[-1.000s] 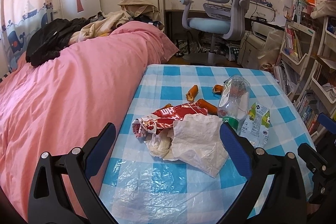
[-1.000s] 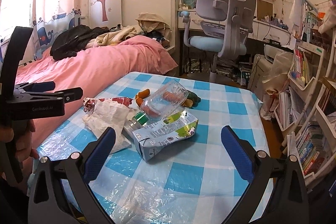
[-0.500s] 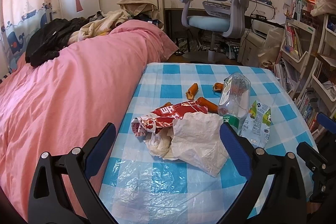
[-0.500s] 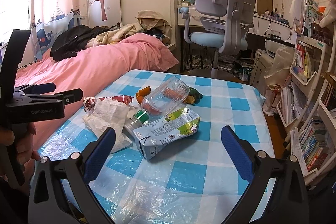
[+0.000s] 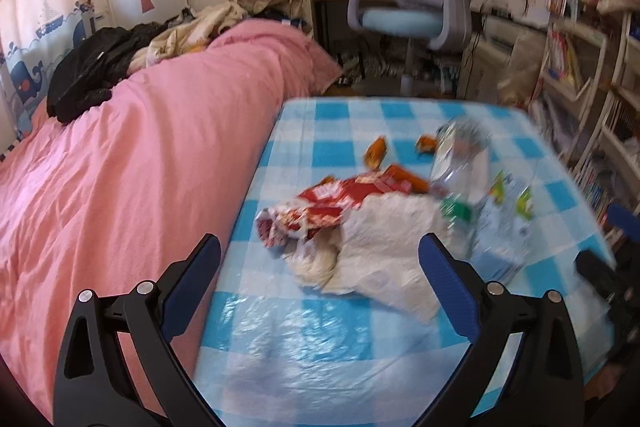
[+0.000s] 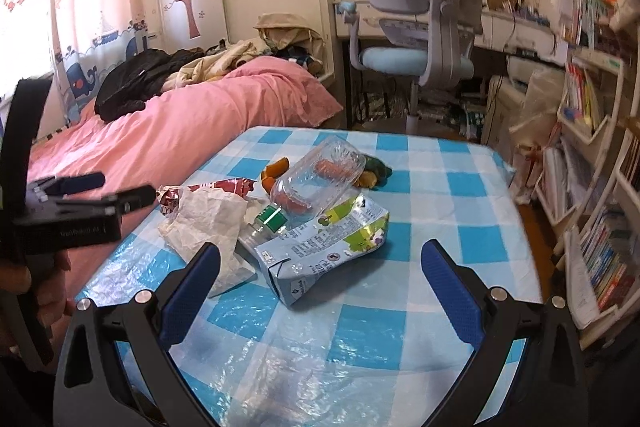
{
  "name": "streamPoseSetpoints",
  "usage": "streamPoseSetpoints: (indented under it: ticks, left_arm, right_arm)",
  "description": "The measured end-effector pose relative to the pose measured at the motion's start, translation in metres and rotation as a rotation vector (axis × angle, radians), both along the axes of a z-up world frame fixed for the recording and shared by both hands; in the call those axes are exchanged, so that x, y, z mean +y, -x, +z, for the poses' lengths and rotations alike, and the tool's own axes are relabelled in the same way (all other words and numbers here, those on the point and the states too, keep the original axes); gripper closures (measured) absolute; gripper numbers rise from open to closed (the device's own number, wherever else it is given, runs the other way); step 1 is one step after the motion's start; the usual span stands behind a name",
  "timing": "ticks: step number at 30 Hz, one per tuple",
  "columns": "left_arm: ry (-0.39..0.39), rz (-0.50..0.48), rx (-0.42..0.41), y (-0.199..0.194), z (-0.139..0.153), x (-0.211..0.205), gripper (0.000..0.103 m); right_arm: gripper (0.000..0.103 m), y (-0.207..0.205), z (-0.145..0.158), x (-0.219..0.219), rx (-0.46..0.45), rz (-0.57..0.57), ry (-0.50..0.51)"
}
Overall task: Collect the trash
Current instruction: 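Grasp the juice carton with the right tool while the left tool grasps a white tissue, then carry carton and tissue over the yellow bin and open both tools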
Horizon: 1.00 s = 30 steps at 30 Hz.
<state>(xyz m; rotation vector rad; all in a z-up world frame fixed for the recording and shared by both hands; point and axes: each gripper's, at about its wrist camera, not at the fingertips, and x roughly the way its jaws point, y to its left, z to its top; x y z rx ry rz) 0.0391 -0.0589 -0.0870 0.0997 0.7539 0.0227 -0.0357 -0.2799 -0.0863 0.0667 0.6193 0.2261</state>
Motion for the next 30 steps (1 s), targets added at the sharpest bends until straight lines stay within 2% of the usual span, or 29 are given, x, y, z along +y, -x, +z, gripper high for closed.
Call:
streamPoseSetpoints:
  ticks: [3,6,10,15,18,21,22,23,24,25,26,27,28,30]
  left_arm:
    - [-0.018,-0.01,0.056,-0.009,-0.009,0.008,0.007]
    - [0.018,-0.034,0.09,-0.016,-0.013,0.014,0.008]
    - [0.054,-0.062,0.088,-0.024,-0.012,0.012,0.007]
    - [0.12,-0.056,0.146,-0.04,-0.025,0.005,0.007]
    - [0.162,-0.058,0.181,-0.049,-0.035,-0.001,0.008]
    - [0.182,-0.067,0.205,-0.056,-0.043,-0.011,0.008]
    - [0.203,-0.077,0.213,-0.058,-0.046,-0.014,0.009]
    - [0.223,-0.082,0.216,-0.06,-0.047,-0.015,0.025]
    - [0.245,-0.088,0.224,-0.062,-0.049,-0.015,0.05]
    - [0.283,-0.099,0.254,-0.065,-0.052,-0.013,0.063]
    - [0.311,-0.101,0.277,-0.067,-0.054,-0.011,0.086]
    - [0.328,-0.101,0.285,-0.068,-0.056,-0.009,0.094]
    - [0.339,-0.106,0.28,-0.067,-0.055,-0.008,0.097]
    - [0.342,-0.118,0.259,-0.064,-0.048,-0.006,0.099]
  right_arm:
    - [0.007,-0.012,-0.007,0.0,0.055,-0.013,-0.046]
    - [0.007,-0.024,-0.015,0.001,0.108,-0.027,-0.081]
    - [0.007,-0.042,-0.029,-0.004,0.181,-0.063,-0.164]
    - [0.008,-0.058,-0.054,-0.014,0.302,-0.106,-0.278]
    - [0.008,-0.062,-0.059,-0.014,0.33,-0.083,-0.332]
    - [0.021,-0.064,-0.06,-0.009,0.339,-0.027,-0.371]
    - [0.031,-0.065,-0.06,-0.008,0.342,0.001,-0.391]
    - [0.038,-0.064,-0.057,-0.005,0.341,0.027,-0.399]
    - [0.043,-0.064,-0.055,-0.004,0.335,0.039,-0.396]
    - [0.05,-0.063,-0.052,-0.003,0.326,0.049,-0.389]
    - [0.057,-0.062,-0.051,-0.003,0.318,0.053,-0.384]
    - [0.064,-0.06,-0.049,-0.005,0.315,0.052,-0.382]
    - [0.07,-0.058,-0.048,-0.009,0.306,0.06,-0.394]
    - [0.074,-0.053,-0.043,-0.012,0.291,0.078,-0.388]
